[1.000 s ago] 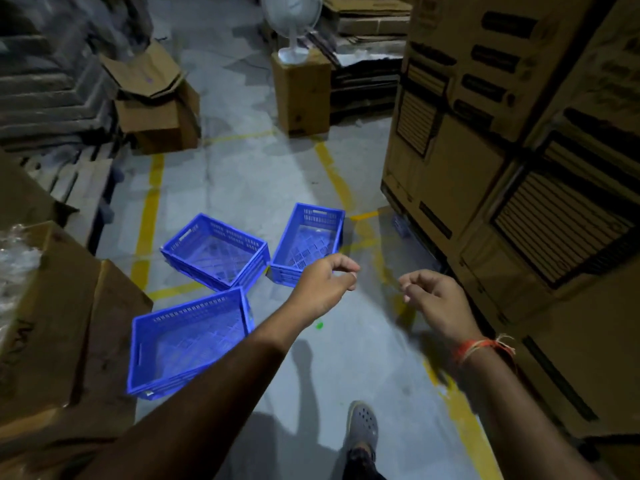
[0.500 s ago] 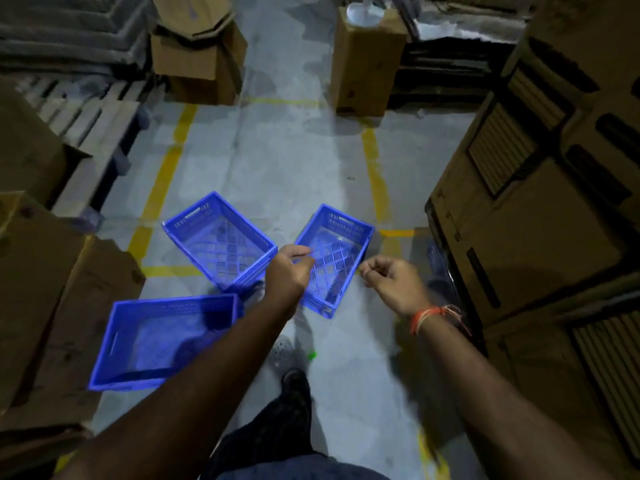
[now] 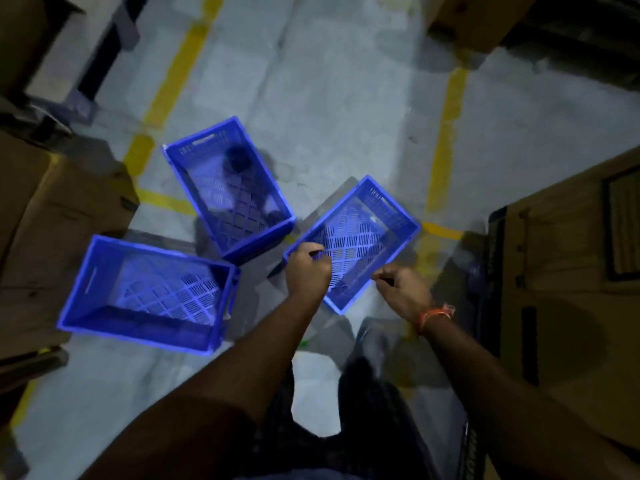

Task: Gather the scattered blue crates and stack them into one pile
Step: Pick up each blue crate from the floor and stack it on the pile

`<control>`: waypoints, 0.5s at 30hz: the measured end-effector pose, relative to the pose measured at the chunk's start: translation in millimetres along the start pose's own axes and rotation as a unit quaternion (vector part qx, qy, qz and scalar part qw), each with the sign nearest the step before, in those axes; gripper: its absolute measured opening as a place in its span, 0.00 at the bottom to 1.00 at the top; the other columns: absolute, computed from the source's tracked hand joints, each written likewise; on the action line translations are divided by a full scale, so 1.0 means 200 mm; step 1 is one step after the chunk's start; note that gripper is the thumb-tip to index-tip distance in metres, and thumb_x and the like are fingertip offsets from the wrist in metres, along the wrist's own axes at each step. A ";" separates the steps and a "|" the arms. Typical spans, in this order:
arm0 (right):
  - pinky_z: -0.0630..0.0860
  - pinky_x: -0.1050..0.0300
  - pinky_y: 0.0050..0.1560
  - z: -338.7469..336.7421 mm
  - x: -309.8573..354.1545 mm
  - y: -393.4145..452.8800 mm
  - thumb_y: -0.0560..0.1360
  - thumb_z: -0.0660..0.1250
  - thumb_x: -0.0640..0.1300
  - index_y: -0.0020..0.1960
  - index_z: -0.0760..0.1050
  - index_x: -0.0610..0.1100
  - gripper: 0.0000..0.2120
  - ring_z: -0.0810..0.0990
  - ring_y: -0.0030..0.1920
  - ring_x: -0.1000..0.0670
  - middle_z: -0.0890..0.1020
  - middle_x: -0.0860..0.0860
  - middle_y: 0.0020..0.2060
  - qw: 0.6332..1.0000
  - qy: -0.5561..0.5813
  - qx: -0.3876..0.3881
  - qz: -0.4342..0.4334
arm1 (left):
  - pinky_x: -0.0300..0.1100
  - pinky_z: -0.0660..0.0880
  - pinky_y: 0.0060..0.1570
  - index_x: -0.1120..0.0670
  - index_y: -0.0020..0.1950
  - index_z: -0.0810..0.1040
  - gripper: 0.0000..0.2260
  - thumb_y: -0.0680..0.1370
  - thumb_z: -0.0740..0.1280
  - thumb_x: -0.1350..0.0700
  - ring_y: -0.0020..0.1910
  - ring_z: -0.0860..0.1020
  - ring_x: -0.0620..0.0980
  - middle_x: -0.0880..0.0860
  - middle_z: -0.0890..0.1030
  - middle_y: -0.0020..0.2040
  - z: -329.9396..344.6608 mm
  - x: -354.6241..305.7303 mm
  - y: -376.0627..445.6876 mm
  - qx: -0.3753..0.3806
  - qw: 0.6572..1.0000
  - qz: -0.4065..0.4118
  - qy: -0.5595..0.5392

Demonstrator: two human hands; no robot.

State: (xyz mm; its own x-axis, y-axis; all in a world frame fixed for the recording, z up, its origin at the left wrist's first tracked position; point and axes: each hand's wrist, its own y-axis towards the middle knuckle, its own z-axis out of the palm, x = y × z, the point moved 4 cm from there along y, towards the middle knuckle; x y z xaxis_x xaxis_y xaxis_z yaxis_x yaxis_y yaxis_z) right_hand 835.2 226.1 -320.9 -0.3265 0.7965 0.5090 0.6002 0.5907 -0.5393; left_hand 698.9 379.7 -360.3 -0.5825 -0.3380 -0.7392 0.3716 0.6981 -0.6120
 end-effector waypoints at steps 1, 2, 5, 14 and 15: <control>0.69 0.64 0.47 0.00 -0.02 0.08 0.74 0.66 0.38 0.52 0.82 0.42 0.09 0.80 0.46 0.50 0.83 0.50 0.46 1.000 -0.013 0.009 -0.003 | 0.54 0.78 0.53 0.48 0.51 0.78 0.15 0.66 0.63 0.50 0.50 0.81 0.57 0.54 0.82 0.52 0.04 0.02 0.04 -0.009 1.000 -0.007 0.005; 0.69 0.62 0.46 0.01 -0.04 0.16 0.74 0.66 0.36 0.50 0.82 0.41 0.08 0.80 0.45 0.48 0.83 0.48 0.45 1.000 -0.021 0.014 -0.014 | 0.55 0.78 0.53 0.48 0.52 0.78 0.15 0.67 0.64 0.51 0.49 0.81 0.57 0.54 0.82 0.53 0.08 0.05 0.09 -0.018 1.000 -0.020 0.010; 0.72 0.59 0.44 0.08 -0.18 0.45 0.72 0.67 0.35 0.48 0.82 0.40 0.07 0.79 0.40 0.47 0.84 0.42 0.45 0.998 -0.029 0.044 -0.036 | 0.54 0.78 0.53 0.51 0.55 0.79 0.13 0.71 0.68 0.56 0.49 0.81 0.56 0.54 0.81 0.54 0.21 0.16 0.24 -0.053 0.997 -0.053 -0.004; 0.77 0.52 0.55 0.20 -0.75 1.30 0.74 0.69 0.38 0.51 0.82 0.43 0.07 0.81 0.48 0.47 0.84 0.46 0.48 0.990 -0.032 0.112 -0.080 | 0.48 0.77 0.52 0.43 0.49 0.82 0.08 0.71 0.71 0.53 0.48 0.81 0.52 0.51 0.84 0.50 0.64 0.68 0.68 -0.128 0.984 -0.104 -0.065; 0.77 0.52 0.55 0.21 -0.81 1.39 0.74 0.69 0.38 0.51 0.82 0.42 0.07 0.81 0.48 0.48 0.84 0.45 0.49 0.989 -0.034 0.117 -0.080 | 0.47 0.77 0.49 0.44 0.50 0.82 0.09 0.70 0.71 0.52 0.46 0.81 0.51 0.52 0.84 0.50 0.68 0.76 0.72 -0.138 0.983 -0.108 -0.049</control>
State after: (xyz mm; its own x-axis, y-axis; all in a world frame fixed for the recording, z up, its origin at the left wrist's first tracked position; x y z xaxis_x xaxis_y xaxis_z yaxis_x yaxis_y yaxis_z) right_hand 1023.3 266.0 -581.6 -0.4564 0.6924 0.5589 0.3533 0.7175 -0.6003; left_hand 762.6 343.7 -598.7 -0.5483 -0.5476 -0.6320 0.0291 0.7429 -0.6688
